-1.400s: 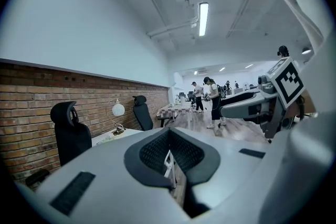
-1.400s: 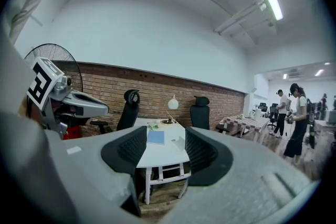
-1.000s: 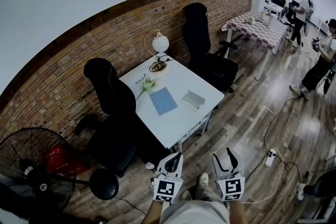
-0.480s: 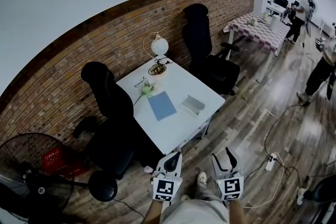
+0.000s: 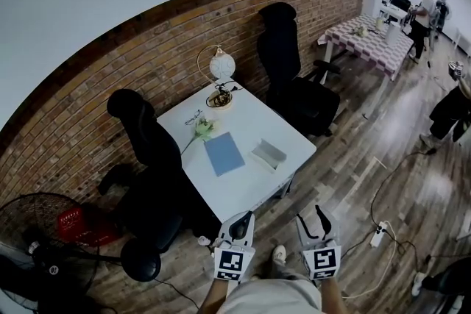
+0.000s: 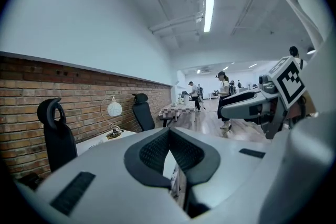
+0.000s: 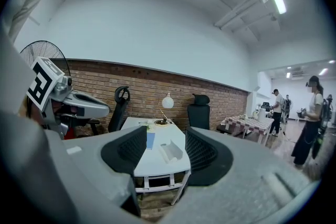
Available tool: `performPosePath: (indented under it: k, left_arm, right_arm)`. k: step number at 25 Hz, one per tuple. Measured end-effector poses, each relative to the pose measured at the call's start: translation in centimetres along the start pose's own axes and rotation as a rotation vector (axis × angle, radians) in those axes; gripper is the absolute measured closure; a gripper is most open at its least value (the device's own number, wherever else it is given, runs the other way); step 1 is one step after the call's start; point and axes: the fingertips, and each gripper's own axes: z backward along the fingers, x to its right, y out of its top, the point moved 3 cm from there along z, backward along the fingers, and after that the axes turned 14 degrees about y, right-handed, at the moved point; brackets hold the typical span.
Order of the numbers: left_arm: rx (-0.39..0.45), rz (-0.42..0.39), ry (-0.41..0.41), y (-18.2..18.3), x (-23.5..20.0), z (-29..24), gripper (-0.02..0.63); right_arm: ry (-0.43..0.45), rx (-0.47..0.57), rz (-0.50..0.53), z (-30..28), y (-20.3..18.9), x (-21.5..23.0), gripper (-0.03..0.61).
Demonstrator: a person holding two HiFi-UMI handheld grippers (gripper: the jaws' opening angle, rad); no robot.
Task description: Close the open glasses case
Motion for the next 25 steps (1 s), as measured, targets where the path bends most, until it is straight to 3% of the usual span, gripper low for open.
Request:
performPosePath:
  k: [25]
  left_arm:
    - [-0.037,-0.011,0.123,2.7,1.8,-10.7,0.611]
  right_arm:
    - [0.117,0.013,0.002,-6.5,0.4,11.8,0.348]
